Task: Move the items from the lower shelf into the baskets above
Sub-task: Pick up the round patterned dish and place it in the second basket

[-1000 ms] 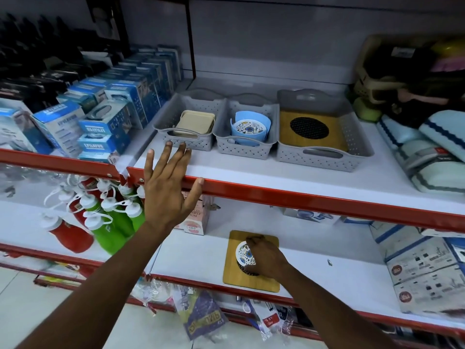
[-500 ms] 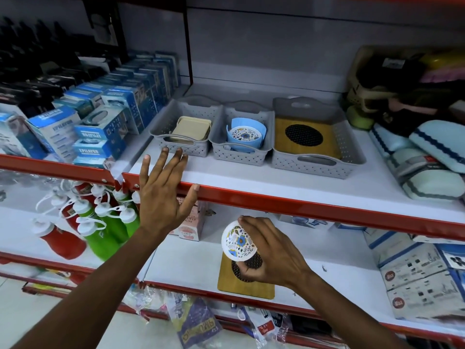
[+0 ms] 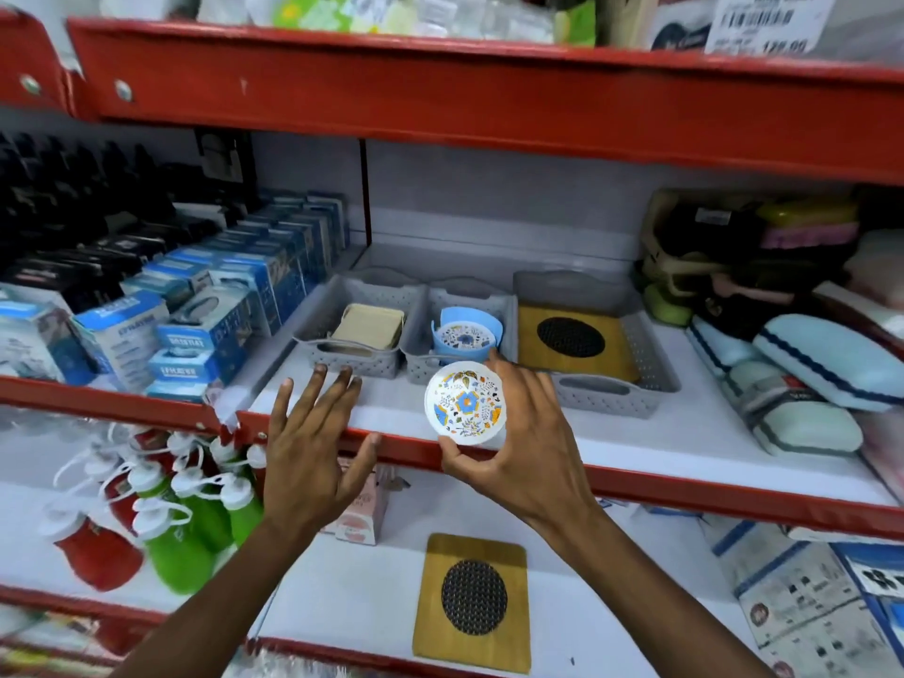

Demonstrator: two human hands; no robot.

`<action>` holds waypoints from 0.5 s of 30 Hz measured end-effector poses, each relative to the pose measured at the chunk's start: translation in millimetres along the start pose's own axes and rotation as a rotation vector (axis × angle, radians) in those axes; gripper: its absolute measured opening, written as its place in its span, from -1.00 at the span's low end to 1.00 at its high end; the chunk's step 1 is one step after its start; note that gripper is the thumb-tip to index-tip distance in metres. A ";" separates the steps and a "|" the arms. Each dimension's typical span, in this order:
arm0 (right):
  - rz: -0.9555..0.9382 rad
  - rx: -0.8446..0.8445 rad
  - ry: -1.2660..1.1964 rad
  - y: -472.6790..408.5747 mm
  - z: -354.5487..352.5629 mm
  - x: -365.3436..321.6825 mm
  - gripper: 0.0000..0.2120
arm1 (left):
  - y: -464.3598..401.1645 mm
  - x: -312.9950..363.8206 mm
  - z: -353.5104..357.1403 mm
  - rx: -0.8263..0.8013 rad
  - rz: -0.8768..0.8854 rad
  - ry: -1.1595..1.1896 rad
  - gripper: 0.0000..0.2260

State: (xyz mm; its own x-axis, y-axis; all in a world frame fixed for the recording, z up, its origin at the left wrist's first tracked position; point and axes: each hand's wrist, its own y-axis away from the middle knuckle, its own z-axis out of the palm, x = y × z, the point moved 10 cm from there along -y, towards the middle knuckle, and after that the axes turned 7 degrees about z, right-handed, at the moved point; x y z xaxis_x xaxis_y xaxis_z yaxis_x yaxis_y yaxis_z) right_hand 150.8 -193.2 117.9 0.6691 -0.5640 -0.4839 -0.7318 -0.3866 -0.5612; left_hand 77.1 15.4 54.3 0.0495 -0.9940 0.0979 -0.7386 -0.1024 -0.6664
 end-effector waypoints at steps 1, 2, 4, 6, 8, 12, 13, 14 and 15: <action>0.020 -0.004 0.002 -2.0 1.8 2.7 -0.14 | 0.0 0.3 0.7 -0.007 -0.001 0.000 -0.40; 0.040 -0.008 0.006 -3.8 3.5 5.8 -0.13 | -0.1 1.3 1.9 -0.015 0.001 0.000 -0.40; 0.065 -0.010 0.019 -9.4 4.5 8.1 -0.12 | 0.8 1.7 2.5 -0.019 0.003 0.006 -0.40; 0.087 0.009 0.047 -21.2 0.5 7.4 -0.13 | 0.3 1.3 2.2 -0.018 -0.004 0.010 -0.40; 0.131 0.018 0.087 -40.6 -2.9 9.8 -0.12 | -0.6 0.6 2.8 -0.028 -0.012 0.017 -0.39; 0.260 -0.070 0.215 -90.0 9.5 22.5 -0.18 | 0.4 0.0 5.2 -0.047 -0.011 0.028 -0.40; 0.291 -0.098 0.231 -101.2 14.3 26.2 -0.20 | 0.2 -0.4 4.7 -0.045 -0.011 0.031 -0.41; 0.308 -0.114 0.236 -110.7 18.7 29.0 -0.22 | 0.4 -0.3 4.6 -0.044 -0.013 0.034 -0.41; 0.310 -0.120 0.240 -118.9 22.6 30.0 -0.24 | -0.2 -0.4 4.4 -0.043 -0.014 0.039 -0.41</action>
State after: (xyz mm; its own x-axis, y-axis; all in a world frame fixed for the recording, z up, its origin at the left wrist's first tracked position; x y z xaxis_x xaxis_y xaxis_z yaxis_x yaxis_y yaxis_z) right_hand 260.9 -147.6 155.0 0.3759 -0.8161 -0.4390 -0.9133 -0.2463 -0.3242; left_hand 80.2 15.6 51.2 0.0343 -0.9901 0.1363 -0.7663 -0.1136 -0.6323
